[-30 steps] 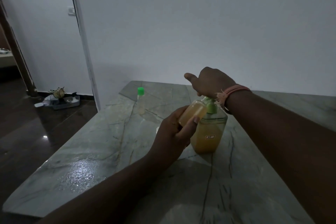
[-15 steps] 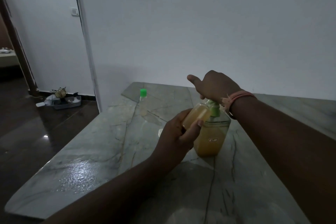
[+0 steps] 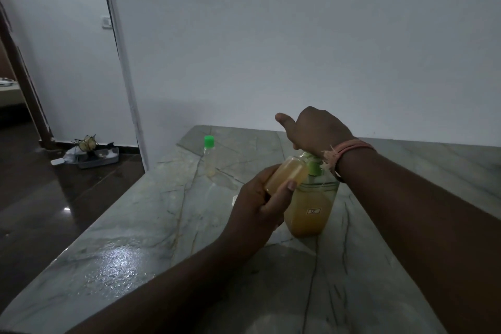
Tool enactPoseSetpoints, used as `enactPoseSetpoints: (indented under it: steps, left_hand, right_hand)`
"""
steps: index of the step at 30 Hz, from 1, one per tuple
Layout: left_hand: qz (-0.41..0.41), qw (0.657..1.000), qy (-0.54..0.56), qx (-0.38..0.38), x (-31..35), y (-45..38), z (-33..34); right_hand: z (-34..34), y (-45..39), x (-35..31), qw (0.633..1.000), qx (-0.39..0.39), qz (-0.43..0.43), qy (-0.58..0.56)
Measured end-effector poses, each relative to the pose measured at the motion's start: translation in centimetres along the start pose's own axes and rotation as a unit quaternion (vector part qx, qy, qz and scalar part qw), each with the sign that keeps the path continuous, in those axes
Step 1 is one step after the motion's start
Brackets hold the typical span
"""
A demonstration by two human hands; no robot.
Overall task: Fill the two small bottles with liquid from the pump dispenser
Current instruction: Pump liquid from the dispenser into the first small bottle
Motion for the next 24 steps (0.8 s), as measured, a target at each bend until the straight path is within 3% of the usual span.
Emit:
enactPoseSetpoints:
  steps: [7, 24]
  left_hand:
    - [-0.002, 1.000, -0.004, 0.002, 0.0, 0.2, 0.0]
    - [0.008, 1.000, -0.010, 0.000, 0.2, 0.1, -0.1]
  right_hand:
    - [0.1, 0.1, -0.2, 0.999, -0.045, -0.005, 0.030]
    - [-0.6, 0.3, -0.9, 0.998, -0.059, -0.002, 0.039]
Point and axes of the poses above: each hand's wrist, its own y-axis away from the middle knuckle, its own z-axis out of the palm, x = y × z, the point moved 4 cm from there along -y, towards the middle knuckle, and after that the axes turned 13 degrees about y, right-handed, at the moved point
